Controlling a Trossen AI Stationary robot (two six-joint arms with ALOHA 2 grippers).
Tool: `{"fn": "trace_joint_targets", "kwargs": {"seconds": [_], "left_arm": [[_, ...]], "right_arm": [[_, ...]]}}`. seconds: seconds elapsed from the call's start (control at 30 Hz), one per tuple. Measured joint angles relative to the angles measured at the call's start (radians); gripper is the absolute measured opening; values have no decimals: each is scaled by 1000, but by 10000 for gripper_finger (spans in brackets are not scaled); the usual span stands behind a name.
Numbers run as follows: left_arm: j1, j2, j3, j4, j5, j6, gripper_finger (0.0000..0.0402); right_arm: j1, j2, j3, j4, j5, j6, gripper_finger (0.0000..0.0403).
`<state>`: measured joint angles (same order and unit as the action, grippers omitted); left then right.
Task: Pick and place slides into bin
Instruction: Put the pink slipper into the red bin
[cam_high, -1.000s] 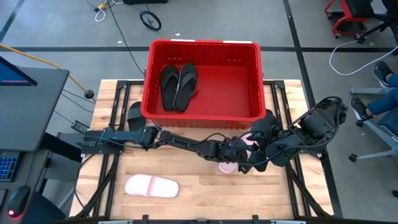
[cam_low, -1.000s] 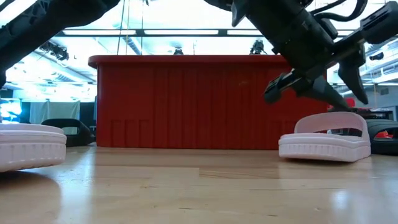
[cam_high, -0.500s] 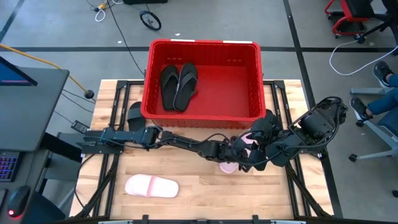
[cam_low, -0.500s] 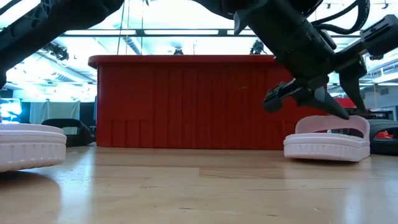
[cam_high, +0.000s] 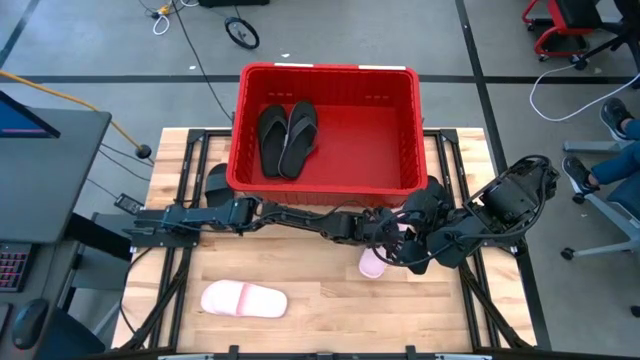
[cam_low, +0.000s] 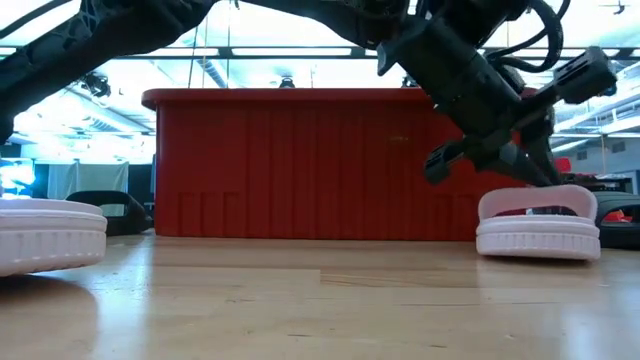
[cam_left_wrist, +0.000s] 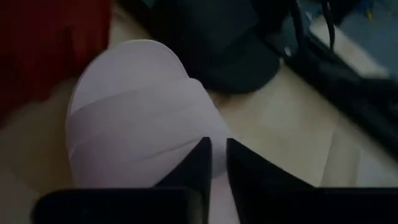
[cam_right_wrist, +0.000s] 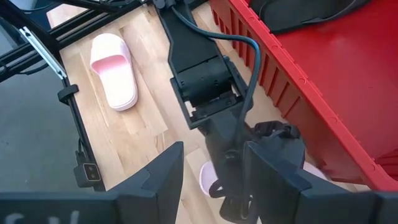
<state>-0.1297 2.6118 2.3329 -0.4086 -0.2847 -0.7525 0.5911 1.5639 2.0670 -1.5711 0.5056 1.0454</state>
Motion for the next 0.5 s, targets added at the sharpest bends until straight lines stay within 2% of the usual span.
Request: {"fn": "trace_joint_targets", "kwargs": {"seconds": [0.1, 0.3, 0.4, 0.5], "left_arm": [[-1, -6, 0, -8, 57, 143, 8], [-31, -76, -1, -67, 114, 622, 28], [-46, -100, -1, -95, 90, 886, 38], [-62, -101, -1, -112, 7, 1138, 51]], "right_arm": [[0, 0, 0, 0, 0, -1, 173], [1, 0, 0, 0, 0, -2, 173], [1, 0, 0, 0, 0, -2, 173], [1, 0, 0, 0, 0, -2, 173]]}}
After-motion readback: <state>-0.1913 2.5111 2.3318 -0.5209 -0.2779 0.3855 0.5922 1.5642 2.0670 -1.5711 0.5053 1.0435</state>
